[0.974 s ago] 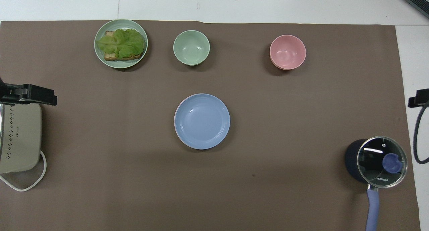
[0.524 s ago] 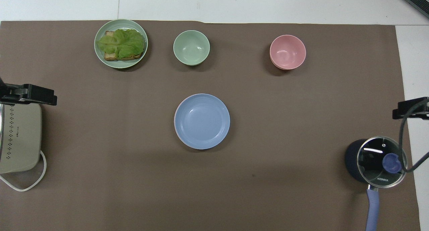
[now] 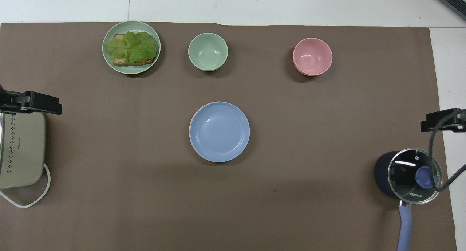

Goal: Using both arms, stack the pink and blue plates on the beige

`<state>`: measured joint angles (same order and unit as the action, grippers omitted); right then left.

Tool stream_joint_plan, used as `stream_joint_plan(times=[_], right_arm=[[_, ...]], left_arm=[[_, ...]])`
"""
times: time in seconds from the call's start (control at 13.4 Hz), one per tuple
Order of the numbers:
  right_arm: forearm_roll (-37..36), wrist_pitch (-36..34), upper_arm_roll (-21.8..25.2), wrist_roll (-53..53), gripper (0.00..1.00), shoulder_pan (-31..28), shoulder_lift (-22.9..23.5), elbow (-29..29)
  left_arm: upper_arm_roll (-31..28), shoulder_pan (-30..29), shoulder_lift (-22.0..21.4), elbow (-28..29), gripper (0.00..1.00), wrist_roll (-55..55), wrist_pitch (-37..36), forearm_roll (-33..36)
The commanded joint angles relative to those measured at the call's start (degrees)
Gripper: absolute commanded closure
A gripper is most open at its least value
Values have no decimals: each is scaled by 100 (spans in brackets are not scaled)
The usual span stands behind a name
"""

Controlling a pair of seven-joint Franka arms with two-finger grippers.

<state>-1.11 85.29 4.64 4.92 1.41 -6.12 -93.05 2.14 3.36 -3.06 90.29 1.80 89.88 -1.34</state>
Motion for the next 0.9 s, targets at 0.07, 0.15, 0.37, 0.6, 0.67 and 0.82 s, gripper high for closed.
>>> stream_joint_plan(times=[0.07, 0.15, 0.37, 0.6, 0.67, 0.82], right_arm=[[58, -48, 11, -184, 0, -105, -3, 94], [50, -65, 11, -184, 0, -88, -29, 59], [24, 5, 11, -184, 0, -79, -12, 67], [23, -13, 11, -175, 0, -62, -30, 50], [23, -13, 11, -175, 0, -61, -30, 41], [32, -22, 11, -175, 0, -61, -38, 32]], left_arm=[[24, -55, -81, 41, 0, -57, -84, 55], [24, -55, -81, 41, 0, -57, -84, 55], [24, -55, -81, 41, 0, -57, -84, 55], [24, -55, -81, 41, 0, -57, -84, 55], [24, -55, -81, 41, 0, -57, -84, 55], [24, -55, -81, 41, 0, -57, -84, 55]])
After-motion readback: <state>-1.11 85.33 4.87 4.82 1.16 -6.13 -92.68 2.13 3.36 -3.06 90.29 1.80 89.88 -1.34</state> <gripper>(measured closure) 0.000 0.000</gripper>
